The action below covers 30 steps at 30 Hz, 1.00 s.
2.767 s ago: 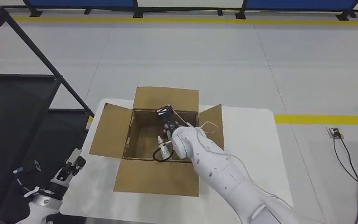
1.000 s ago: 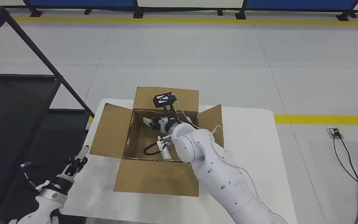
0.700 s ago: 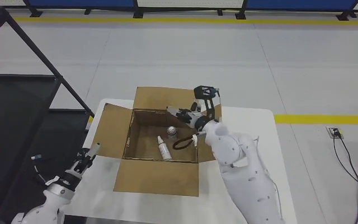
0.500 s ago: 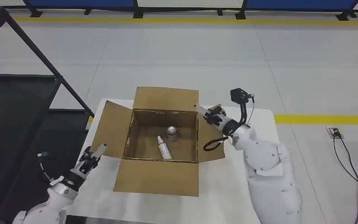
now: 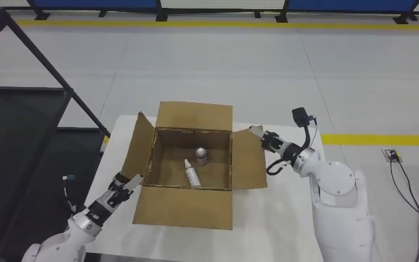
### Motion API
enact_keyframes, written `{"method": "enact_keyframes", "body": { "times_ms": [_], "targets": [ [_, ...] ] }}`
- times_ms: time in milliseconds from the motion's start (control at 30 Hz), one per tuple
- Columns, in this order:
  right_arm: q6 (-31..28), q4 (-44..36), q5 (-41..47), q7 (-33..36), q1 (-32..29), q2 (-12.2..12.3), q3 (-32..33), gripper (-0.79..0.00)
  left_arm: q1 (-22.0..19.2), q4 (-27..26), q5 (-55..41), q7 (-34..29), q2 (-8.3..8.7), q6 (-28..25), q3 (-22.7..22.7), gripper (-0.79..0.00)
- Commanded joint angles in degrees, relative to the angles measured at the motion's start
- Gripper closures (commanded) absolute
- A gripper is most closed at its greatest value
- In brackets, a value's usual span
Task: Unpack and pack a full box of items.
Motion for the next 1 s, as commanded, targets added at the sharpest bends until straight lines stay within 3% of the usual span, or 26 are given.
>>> {"method": "enact_keyframes", "body": {
  "times_ms": [0, 200, 500, 967],
  "targets": [
    [-0.4, -1.07, 0.84, -0.13, -0.96, 0.38, 0.91, -0.785, -0.16, 0.0, 0.25, -0.14, 0.01, 0.04, 0.64, -0.785],
    [-0.54, 0.02, 3.27, 3.91, -0.98, 1.29, 0.67, -0.785, -0.54, -0.02, 1.58, -0.97, 0.11, -0.06, 2.33, -0.785],
    [-3.25, 5.44, 5.98, 9.3, 4.59, 1.93, -6.18, -0.785, -1.69, 0.76, 2.82, -2.05, 0.24, 0.14, 4.52, -0.785],
    [-1.35, 18.72, 7.18, 7.23, 18.63, 0.53, -22.17, -0.785, -5.16, 3.62, 2.82, -3.83, 0.46, 1.27, 7.3, -0.785]
  ]
}}
